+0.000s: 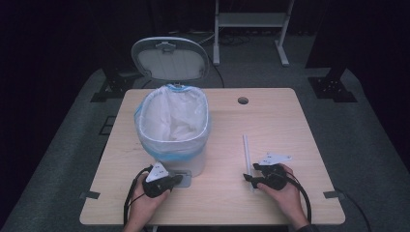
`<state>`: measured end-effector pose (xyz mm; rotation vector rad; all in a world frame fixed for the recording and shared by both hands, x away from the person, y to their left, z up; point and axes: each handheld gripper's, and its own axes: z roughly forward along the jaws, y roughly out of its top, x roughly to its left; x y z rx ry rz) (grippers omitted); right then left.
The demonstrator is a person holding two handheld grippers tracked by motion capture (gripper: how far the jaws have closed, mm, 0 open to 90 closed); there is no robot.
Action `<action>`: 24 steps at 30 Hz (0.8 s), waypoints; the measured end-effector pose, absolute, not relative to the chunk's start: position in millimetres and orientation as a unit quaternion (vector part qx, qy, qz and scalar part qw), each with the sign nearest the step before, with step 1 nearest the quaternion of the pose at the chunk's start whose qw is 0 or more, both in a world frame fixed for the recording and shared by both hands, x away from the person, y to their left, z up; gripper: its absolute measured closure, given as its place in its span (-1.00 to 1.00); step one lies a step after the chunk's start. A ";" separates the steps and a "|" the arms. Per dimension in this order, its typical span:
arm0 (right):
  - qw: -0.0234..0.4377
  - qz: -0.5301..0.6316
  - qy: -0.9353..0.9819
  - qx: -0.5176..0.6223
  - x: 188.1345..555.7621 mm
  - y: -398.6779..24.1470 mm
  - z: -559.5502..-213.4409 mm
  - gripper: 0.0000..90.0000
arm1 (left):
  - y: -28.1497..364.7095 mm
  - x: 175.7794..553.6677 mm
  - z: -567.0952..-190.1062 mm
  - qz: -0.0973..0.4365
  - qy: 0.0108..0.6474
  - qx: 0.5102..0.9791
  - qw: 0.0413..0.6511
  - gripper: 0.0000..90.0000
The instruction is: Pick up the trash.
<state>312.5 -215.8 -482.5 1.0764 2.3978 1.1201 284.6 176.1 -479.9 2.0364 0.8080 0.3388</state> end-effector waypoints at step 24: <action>0.173 0.383 0.822 0.384 309.8 -222.2 -483.9 0.37 | 175.9 284.2 -479.9 0.138 0.325 0.823 0.445 1.00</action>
